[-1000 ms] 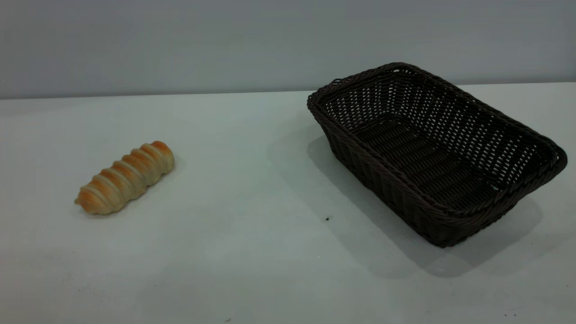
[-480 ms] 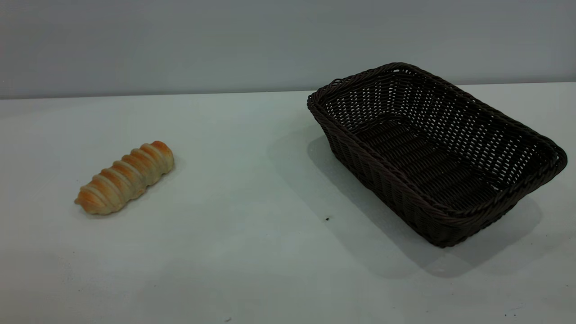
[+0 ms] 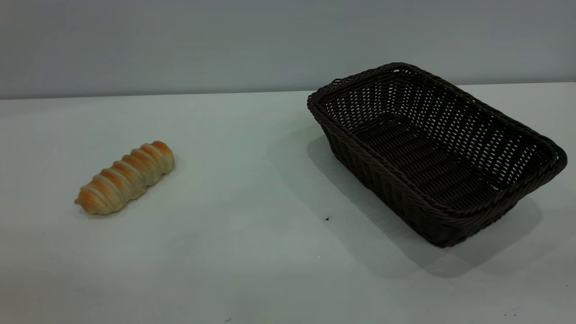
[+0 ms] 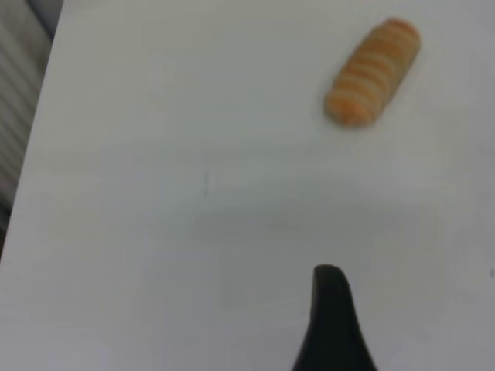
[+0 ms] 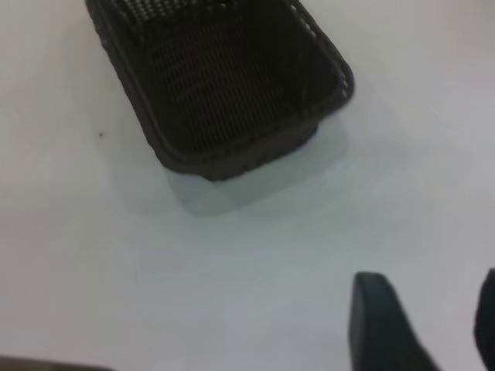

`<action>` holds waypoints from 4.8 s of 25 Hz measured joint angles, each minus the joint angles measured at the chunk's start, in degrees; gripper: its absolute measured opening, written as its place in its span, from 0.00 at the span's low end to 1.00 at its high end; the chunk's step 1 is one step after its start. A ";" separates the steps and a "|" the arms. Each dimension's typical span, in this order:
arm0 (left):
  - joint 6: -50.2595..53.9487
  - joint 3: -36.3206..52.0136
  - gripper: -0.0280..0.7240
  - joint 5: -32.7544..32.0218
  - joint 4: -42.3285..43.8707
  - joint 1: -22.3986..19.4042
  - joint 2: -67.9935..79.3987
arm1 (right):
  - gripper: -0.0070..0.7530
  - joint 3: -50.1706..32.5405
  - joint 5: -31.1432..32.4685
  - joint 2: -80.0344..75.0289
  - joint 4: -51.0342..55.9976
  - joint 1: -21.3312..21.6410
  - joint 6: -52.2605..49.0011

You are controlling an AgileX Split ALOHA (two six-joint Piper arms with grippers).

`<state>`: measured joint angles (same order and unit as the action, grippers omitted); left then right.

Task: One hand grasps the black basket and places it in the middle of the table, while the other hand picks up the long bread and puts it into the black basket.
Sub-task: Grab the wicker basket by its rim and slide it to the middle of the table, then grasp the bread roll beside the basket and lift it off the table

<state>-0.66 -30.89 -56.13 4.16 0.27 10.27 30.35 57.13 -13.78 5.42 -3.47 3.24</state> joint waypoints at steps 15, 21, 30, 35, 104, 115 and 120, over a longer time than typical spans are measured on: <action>-1.11 -11.25 0.79 17.17 -3.57 0.00 37.07 | 0.77 2.73 -24.58 -50.57 19.88 0.00 3.86; -2.26 -11.31 0.79 17.92 -5.50 0.00 39.56 | 0.77 3.04 -31.62 -67.93 31.62 0.00 4.43; -3.33 -11.31 0.79 17.92 -7.81 0.00 39.56 | 0.77 10.32 -34.09 -84.01 46.63 1.31 9.60; -3.81 -11.31 0.79 17.93 -8.00 0.00 39.56 | 0.77 13.31 -34.59 -90.85 51.39 3.92 9.80; -9.16 -25.39 0.79 26.58 -9.30 0.00 83.42 | 0.67 57.92 7.32 -92.14 11.04 -9.69 12.11; -13.40 -39.93 0.79 26.81 -10.22 0.32 104.33 | 0.59 29.34 6.88 -58.68 14.73 -9.69 15.17; -17.43 -42.59 0.79 30.03 -14.28 2.35 112.48 | 0.59 20.10 6.70 -46.24 16.45 -9.69 14.03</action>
<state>-18.09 -73.48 -26.10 -10.12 2.62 122.76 50.45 63.83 -60.02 21.87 -13.16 17.27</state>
